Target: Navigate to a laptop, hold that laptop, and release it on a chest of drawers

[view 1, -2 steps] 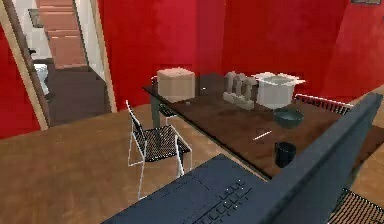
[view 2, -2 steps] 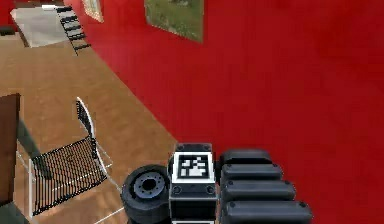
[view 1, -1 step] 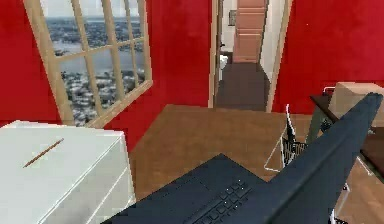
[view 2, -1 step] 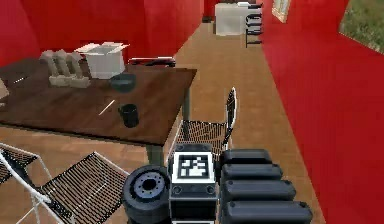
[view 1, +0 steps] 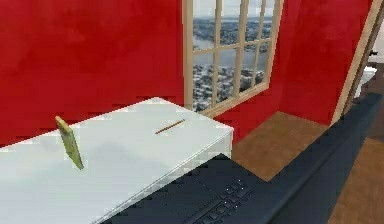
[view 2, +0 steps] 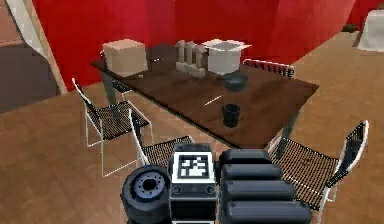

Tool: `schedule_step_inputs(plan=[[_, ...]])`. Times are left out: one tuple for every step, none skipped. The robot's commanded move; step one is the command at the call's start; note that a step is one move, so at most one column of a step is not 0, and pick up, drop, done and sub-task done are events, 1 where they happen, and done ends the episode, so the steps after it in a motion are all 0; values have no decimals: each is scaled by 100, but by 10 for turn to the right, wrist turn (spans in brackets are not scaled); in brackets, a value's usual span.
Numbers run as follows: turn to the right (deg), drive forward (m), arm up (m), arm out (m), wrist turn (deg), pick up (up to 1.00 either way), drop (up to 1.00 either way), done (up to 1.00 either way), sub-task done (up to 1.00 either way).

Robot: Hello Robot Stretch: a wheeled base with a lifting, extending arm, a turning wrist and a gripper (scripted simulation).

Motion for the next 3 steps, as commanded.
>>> schedule_step_inputs(plan=[[0, 10, 0, 0, 0, 0, 0, 0, 0], [450, 0, 0, 0, 0, 0, 0, 0, 0], [390, 0, 0, 0, 0, 0, 0, 0, 0]])
